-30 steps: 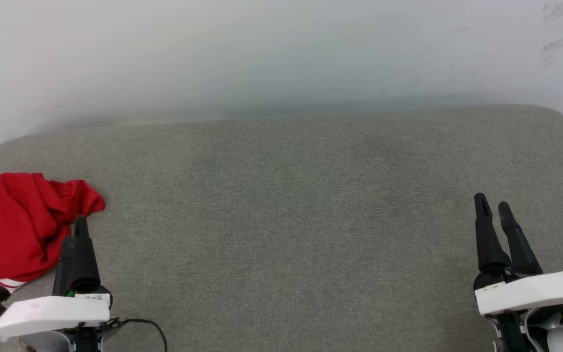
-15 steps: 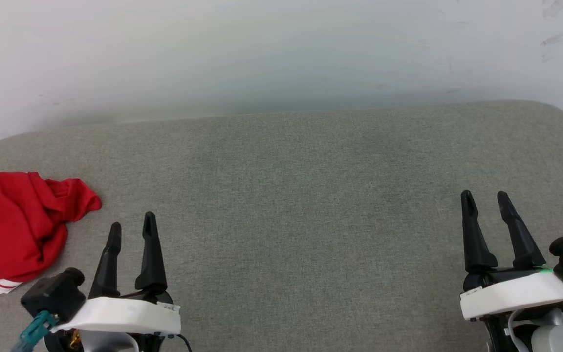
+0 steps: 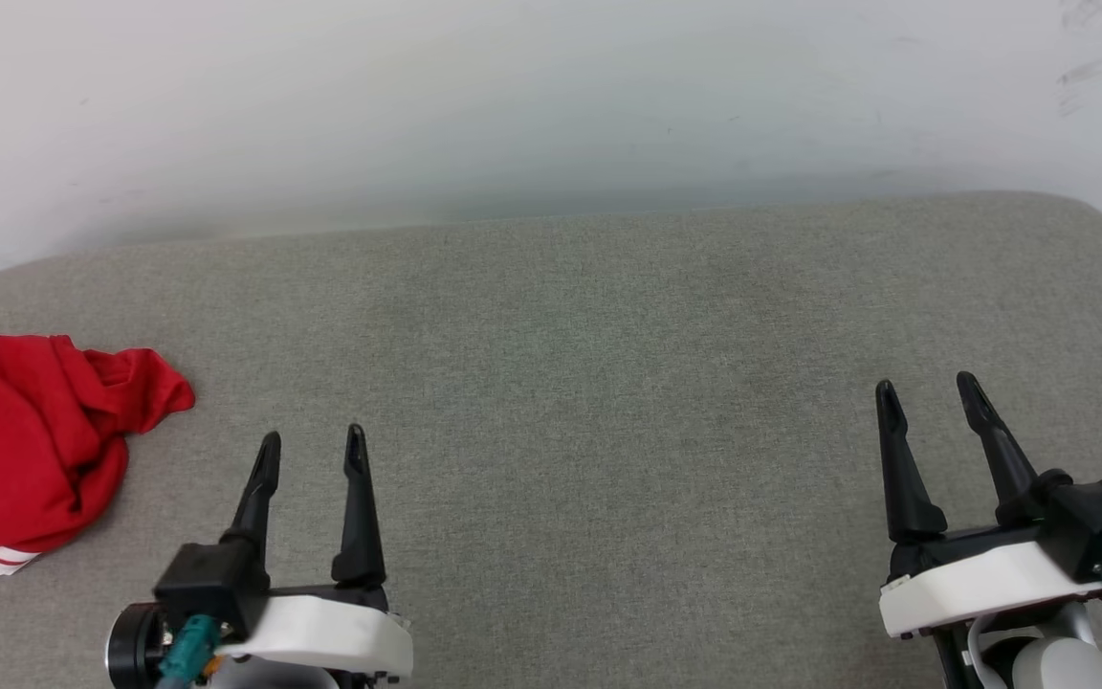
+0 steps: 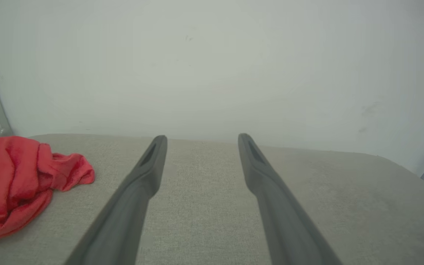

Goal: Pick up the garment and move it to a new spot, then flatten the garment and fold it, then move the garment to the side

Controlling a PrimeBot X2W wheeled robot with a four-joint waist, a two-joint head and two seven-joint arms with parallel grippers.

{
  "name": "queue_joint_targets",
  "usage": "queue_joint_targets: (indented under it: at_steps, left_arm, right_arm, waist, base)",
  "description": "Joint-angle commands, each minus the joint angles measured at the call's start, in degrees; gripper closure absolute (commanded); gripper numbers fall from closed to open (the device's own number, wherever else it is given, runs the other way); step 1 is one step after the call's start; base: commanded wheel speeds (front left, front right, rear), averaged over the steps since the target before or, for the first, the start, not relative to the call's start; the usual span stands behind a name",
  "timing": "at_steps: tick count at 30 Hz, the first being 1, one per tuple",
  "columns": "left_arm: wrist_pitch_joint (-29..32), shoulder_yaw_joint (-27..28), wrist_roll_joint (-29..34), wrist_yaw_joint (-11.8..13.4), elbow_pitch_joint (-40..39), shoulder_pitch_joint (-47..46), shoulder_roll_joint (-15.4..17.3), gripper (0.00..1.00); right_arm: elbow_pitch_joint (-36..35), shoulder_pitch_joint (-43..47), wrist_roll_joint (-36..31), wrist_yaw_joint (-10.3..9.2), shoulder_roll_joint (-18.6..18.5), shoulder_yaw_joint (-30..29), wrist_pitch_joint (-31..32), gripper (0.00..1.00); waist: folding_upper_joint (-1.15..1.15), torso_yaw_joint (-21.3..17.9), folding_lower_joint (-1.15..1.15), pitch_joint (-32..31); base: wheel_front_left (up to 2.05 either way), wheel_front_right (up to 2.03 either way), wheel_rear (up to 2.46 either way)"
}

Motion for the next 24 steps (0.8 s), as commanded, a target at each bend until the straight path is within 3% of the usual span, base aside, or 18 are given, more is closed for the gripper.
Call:
queue_joint_targets:
  at_steps: [1, 7, 11, 21, 24]
  left_arm:
    - [-0.5, -1.4, 1.7, 1.4, -0.8, -1.1, 1.1, 0.00]
    - [-1.3, -6.5, 3.9, 6.3, -1.0, -1.7, 3.6, 0.00]
    - [-1.8, -7.0, 2.2, 7.2, -1.1, -1.1, 3.3, 0.00]
    - [-2.9, -1.7, 2.3, 0.1, -0.9, 1.8, -0.1, 0.00]
    - [-3.3, 0.5, 2.9, -3.7, -0.8, 2.8, -2.0, 0.00]
  right_arm:
    - [-0.3, 0.2, -1.8, 0.00, -0.1, 0.2, -0.6, 0.00]
    - [-0.1, 0.2, -4.8, 0.00, 0.0, 0.9, -1.4, 0.00]
    - [-0.1, 0.5, -5.3, 0.00, 0.0, 1.0, -1.9, 0.00]
    - [1.8, 0.8, -4.6, 0.00, 0.0, 1.0, -3.1, 0.00]
    - [2.5, 1.0, -3.4, -0.01, 0.0, 0.9, -3.3, 0.00]
  waist:
    - [0.00, 0.0, 0.01, 0.0]
    - [0.00, -0.2, 0.01, 0.0]
    - [0.00, -0.3, 0.01, 0.0]
    - [0.00, -0.5, 0.01, -0.1]
    - [0.00, -0.6, 0.01, -0.1]
  base:
    - [0.00, 0.00, 0.00]
    - [0.00, 0.00, 0.00]
    - [0.00, 0.00, 0.00]
    - [0.00, 0.00, 0.00]
    - [0.00, 0.00, 0.00]
